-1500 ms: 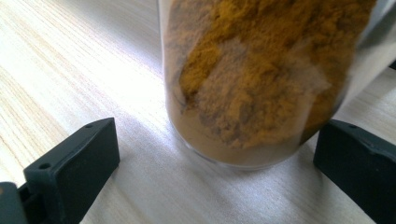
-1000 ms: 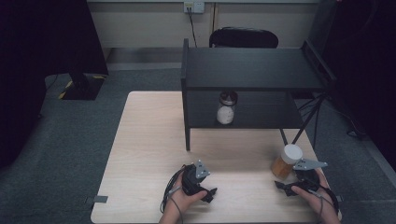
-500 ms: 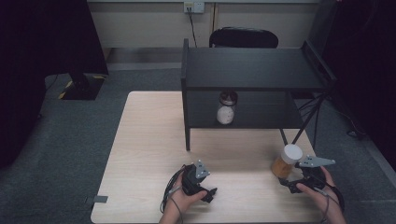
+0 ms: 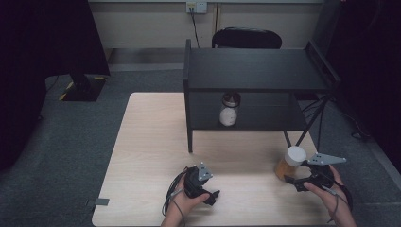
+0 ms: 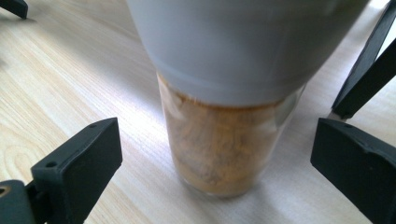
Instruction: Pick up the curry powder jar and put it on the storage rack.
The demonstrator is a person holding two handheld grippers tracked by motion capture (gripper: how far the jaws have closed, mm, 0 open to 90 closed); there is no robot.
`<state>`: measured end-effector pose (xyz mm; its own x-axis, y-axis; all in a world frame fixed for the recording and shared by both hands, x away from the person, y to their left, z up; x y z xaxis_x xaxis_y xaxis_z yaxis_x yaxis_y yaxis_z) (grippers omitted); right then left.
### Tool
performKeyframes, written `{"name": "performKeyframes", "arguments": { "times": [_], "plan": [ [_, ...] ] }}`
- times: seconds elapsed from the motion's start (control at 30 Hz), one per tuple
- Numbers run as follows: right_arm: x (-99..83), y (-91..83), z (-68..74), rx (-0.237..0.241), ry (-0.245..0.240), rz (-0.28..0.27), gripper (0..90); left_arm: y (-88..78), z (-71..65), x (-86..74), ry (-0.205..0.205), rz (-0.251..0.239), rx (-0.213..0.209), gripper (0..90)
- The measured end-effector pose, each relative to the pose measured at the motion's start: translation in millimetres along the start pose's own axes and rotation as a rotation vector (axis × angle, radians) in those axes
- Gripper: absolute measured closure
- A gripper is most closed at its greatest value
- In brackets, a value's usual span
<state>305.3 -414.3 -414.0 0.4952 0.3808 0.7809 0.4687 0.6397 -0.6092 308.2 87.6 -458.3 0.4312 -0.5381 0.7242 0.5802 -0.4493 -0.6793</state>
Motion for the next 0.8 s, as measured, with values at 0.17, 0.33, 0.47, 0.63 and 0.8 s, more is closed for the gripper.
{"name": "performKeyframes", "arguments": {
  "times": [0.17,0.33,0.47,0.63,0.8],
  "plan": [
    [8.0,-3.4,0.8,-0.008,-0.005,-0.012,1.2,0.0,0.0,0.0,0.0,0.0,0.0,0.1],
    [11.2,-3.6,-2.4,-0.005,-0.005,-0.023,4.1,0.0,0.0,0.0,0.0,0.0,0.0,0.2],
    [10.0,-3.3,-5.9,-0.009,0.004,-0.045,9.3,0.0,-0.1,-0.1,0.0,0.0,0.0,0.2],
    [9.3,-4.4,-8.1,0.003,0.011,-0.082,14.1,0.0,-0.1,-0.1,0.0,0.0,0.0,0.1],
    [9.9,-3.7,-9.4,0.005,0.007,-0.095,19.2,0.0,-0.1,-0.1,0.0,0.0,0.0,0.2]
  ]
}}
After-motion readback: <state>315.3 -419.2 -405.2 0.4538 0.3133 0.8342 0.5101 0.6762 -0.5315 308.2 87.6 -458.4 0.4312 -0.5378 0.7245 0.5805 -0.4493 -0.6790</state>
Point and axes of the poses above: each handheld gripper's, and its own axes: y roughly forward along the jaws, x roughly out of its top, z roughly to its left, the point moved 6 cm from there along y, roughly forward along the jaws, and after that the axes turned 10 degrees about x, right-handed, at the moved point
